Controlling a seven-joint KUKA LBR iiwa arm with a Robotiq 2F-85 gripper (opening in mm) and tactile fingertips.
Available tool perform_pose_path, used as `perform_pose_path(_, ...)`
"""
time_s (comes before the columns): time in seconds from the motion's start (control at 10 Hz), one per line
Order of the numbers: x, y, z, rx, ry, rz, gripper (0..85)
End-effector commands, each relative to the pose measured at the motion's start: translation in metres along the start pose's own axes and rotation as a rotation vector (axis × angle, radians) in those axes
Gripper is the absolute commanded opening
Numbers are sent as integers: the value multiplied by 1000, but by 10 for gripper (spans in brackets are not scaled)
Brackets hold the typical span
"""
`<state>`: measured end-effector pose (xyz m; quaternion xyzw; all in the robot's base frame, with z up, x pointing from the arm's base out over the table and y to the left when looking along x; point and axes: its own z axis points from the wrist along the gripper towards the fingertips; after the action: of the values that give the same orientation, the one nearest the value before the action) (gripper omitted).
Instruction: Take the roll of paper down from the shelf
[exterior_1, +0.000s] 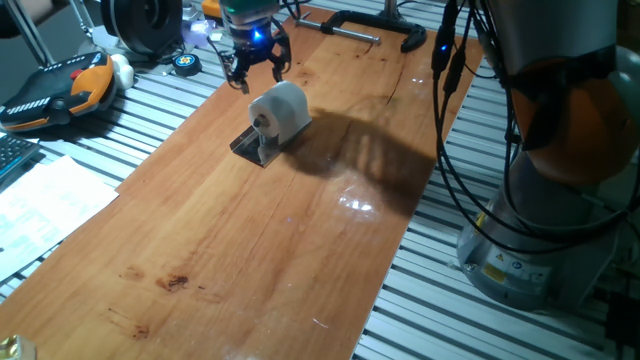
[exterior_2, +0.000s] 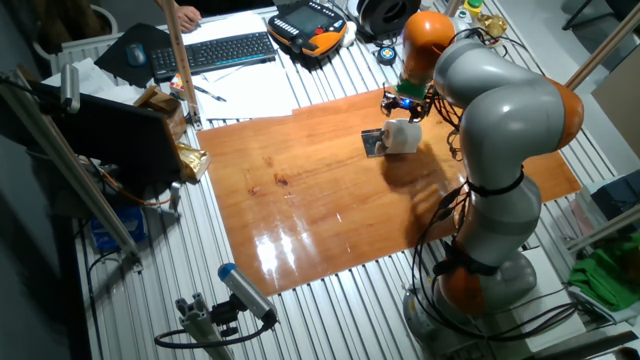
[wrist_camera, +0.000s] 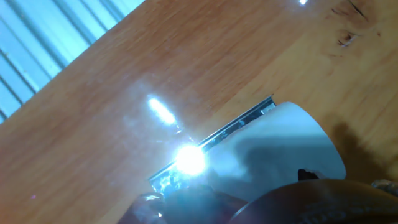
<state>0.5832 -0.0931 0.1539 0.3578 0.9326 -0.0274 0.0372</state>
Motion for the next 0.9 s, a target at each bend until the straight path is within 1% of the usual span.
perform_pose_path(0.0,0,0,1,94,25,1073,727)
perform_pose_path(0.4,-2,1,6,97,22,1125,723)
perform_pose_path(0.6,-2,0,6,99,33,1146,723)
perform_pose_path(0.8,-1,1,7,98,37,1160,727)
